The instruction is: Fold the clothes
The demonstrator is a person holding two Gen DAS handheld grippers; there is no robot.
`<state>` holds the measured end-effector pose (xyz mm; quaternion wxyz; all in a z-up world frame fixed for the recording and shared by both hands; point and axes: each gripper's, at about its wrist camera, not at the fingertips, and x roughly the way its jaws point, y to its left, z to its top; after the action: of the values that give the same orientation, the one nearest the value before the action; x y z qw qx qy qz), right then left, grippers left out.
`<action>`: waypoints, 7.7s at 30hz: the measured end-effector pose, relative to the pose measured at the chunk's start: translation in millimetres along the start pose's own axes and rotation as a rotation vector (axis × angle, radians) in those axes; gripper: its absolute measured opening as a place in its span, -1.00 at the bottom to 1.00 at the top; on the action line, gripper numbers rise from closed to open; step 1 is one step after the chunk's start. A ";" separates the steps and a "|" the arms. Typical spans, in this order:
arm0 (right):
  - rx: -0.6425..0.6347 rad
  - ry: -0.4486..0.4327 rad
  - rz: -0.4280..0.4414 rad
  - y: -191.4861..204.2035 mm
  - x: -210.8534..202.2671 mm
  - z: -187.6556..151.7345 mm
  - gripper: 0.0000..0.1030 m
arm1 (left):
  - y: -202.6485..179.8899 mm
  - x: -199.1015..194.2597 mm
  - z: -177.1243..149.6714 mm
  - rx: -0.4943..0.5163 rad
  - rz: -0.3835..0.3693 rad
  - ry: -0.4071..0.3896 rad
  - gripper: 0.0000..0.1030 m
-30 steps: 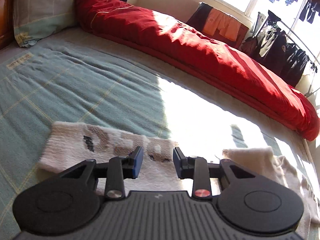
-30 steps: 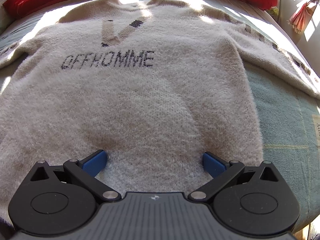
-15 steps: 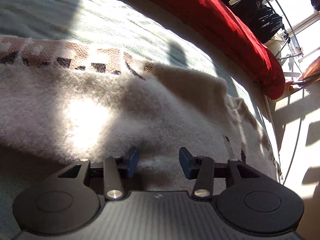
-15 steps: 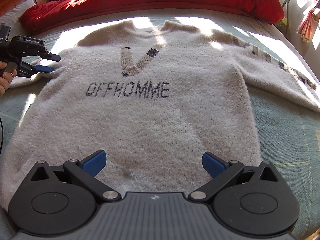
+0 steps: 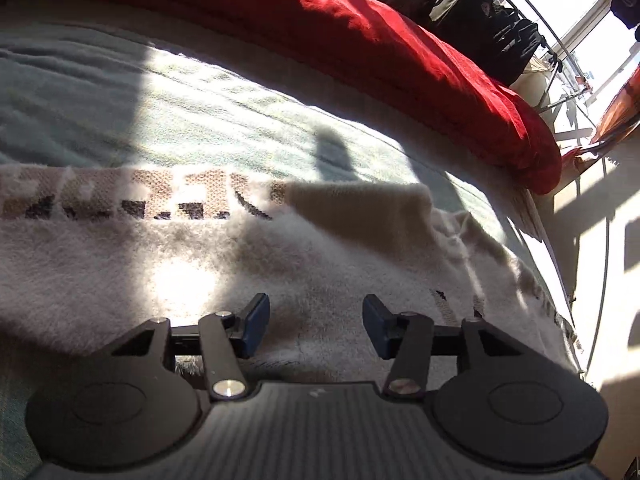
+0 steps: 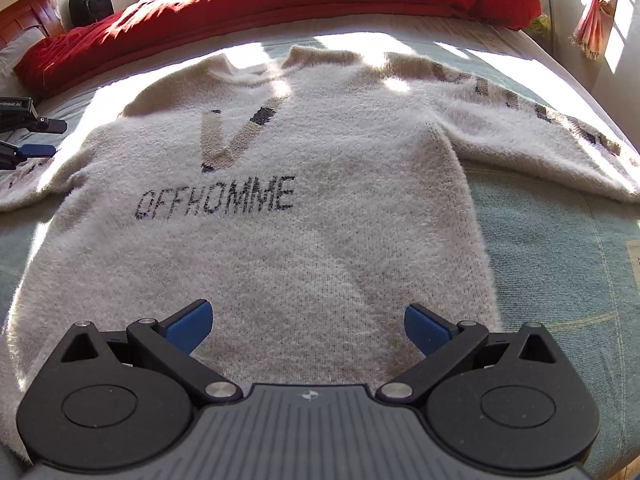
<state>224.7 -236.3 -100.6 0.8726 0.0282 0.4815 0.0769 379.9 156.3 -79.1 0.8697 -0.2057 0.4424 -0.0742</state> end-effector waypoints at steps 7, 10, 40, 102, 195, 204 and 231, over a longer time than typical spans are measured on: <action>0.002 0.013 0.027 1.8 8.6 1.9 1.00 | -14.5 76.2 -1.8 0.170 0.235 -0.007 0.07; 0.001 0.027 0.028 -1.1 13.6 1.4 1.00 | -5.7 88.7 -1.1 0.170 0.266 -0.007 0.22; 0.045 -0.014 0.093 -32.2 37.5 33.5 1.00 | -88.3 187.4 61.3 0.233 0.173 -0.045 0.32; 0.003 -0.069 0.083 -74.7 147.6 178.2 0.74 | -99.5 110.5 -27.6 0.521 0.105 0.094 0.40; 0.166 0.067 0.241 -32.5 -18.1 -88.6 1.00 | -98.8 -82.4 -284.0 0.408 -0.007 0.243 0.87; 0.206 -0.077 0.221 -34.0 -32.0 -61.3 1.00 | -85.7 -87.3 -274.0 0.270 -0.036 0.223 0.98; 0.398 -0.079 0.171 -79.5 -9.5 -62.0 1.00 | -112.5 -65.0 -254.1 0.394 0.062 0.182 0.98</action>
<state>175.8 -317.8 -135.6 0.8584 0.2436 0.4484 0.0528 143.7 0.6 -116.6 0.8515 -0.0104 0.5022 -0.1508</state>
